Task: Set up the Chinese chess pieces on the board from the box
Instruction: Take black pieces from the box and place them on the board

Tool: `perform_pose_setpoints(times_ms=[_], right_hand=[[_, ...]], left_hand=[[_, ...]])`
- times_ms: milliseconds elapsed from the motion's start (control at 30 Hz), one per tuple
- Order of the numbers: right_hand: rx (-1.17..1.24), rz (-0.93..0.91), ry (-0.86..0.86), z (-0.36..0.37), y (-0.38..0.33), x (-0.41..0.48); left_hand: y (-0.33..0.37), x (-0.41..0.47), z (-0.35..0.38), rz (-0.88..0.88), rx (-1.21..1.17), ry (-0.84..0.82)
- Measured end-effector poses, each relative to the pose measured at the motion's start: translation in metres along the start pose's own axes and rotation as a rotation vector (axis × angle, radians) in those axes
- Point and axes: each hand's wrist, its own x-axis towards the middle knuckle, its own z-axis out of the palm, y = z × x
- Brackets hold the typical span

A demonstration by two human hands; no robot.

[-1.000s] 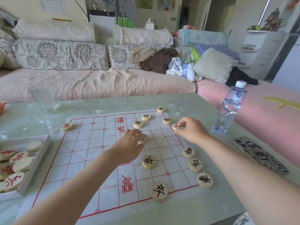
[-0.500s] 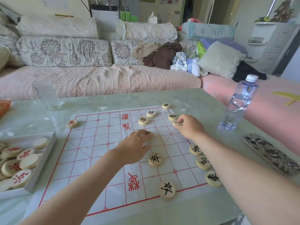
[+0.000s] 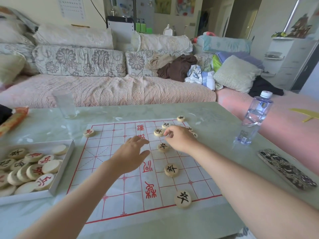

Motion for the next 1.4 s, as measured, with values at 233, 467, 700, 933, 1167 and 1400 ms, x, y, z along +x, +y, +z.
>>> perform_pose_setpoints(times_ms=[233, 467, 700, 933, 1167, 1400], right_hand=[[0.209, -0.157, -0.079, 0.047, -0.11, 0.0], [0.205, -0.347, -0.235, 0.118, -0.228, -0.002], [-0.005, -0.502, -0.299, 0.168, -0.307, 0.013], [-0.271, -0.686, -0.363, 0.199, -0.356, 0.035], [-0.296, -0.664, -0.599, 0.204, -0.385, 0.049], [-0.217, -0.697, -0.521, 0.212, -0.381, 0.05]], left_hand=[[-0.073, -0.055, -0.054, -0.195, 0.048, 0.089], [-0.163, -0.116, -0.112, -0.469, 0.135, 0.164], [-0.234, -0.16, -0.144, -0.576, 0.099, 0.194], [-0.268, -0.176, -0.149, -0.6, 0.086, 0.182], [-0.282, -0.181, -0.157, -0.602, 0.099, 0.266], [-0.277, -0.178, -0.156, -0.621, 0.051, 0.257]])
